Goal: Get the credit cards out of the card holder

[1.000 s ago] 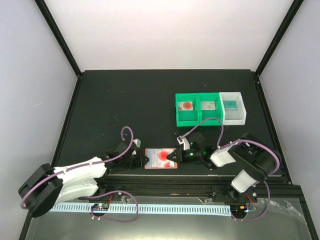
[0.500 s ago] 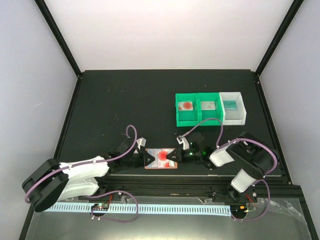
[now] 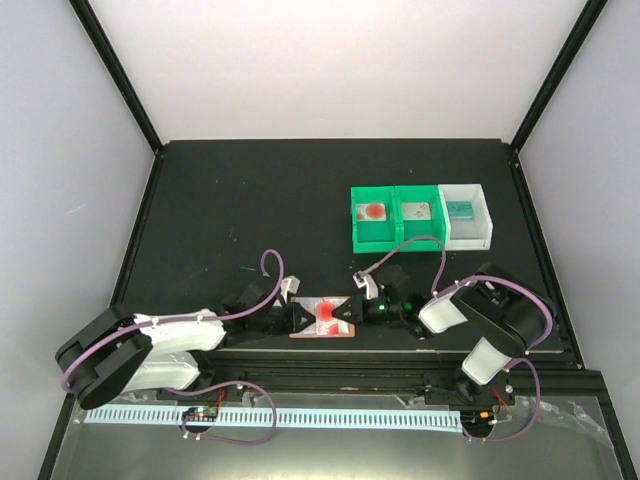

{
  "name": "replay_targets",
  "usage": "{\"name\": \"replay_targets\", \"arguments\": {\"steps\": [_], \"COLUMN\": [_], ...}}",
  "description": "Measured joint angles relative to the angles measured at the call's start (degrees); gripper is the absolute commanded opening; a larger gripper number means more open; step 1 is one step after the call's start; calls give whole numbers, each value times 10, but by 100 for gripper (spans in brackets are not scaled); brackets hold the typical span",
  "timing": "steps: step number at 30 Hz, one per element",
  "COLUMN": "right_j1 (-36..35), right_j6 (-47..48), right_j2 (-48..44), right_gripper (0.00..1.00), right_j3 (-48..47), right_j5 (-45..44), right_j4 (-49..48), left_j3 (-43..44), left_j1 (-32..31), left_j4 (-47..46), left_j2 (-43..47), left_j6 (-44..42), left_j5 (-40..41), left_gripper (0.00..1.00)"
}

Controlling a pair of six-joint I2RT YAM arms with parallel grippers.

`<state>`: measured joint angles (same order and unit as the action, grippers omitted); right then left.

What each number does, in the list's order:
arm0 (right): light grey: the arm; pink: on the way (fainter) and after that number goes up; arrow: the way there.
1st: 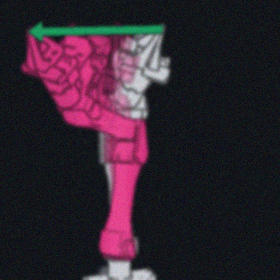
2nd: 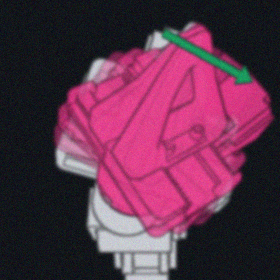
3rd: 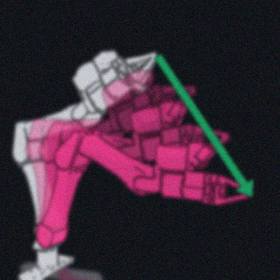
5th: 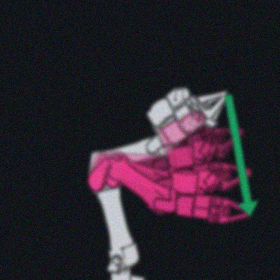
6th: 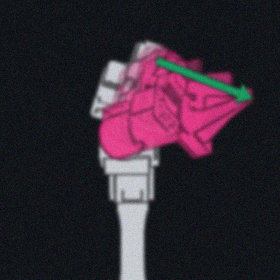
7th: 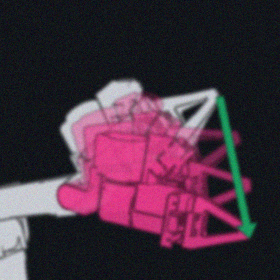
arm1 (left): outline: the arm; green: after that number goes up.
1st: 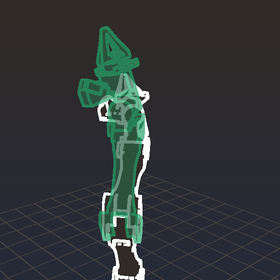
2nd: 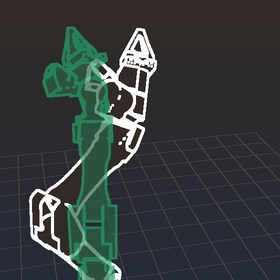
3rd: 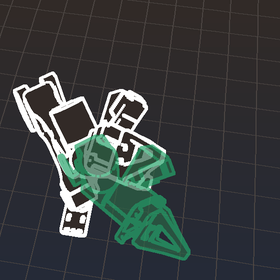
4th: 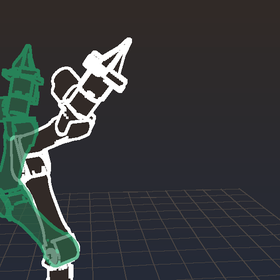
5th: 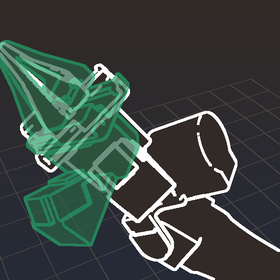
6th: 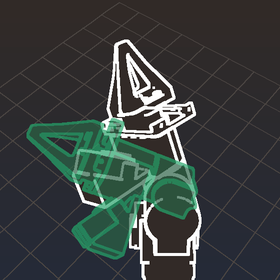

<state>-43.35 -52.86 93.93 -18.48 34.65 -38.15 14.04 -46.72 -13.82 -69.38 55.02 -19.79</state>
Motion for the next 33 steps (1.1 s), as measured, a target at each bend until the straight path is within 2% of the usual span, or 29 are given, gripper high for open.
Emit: {"name": "replay_targets", "arguments": {"steps": [8,19,29,33], "right_j1": [0,0,0,0], "right_j6": [0,0,3,1], "right_j2": [2,5,7,-15], "right_gripper": [29,31,2,1], "right_j3": [1,1,1,2], "right_j5": [0,2,-3,-5], "right_j4": [-4,-12,2,7], "left_j3": [30,46,51,49], "left_j1": [-2,-6,-7,-7], "left_j4": [1,-9,-30,-30], "left_j2": [-7,-96,-120,-115], "left_j6": [-13,-1,7,10], "left_j5": [0,0,-2,1], "left_gripper": [6,3,3,3]}}
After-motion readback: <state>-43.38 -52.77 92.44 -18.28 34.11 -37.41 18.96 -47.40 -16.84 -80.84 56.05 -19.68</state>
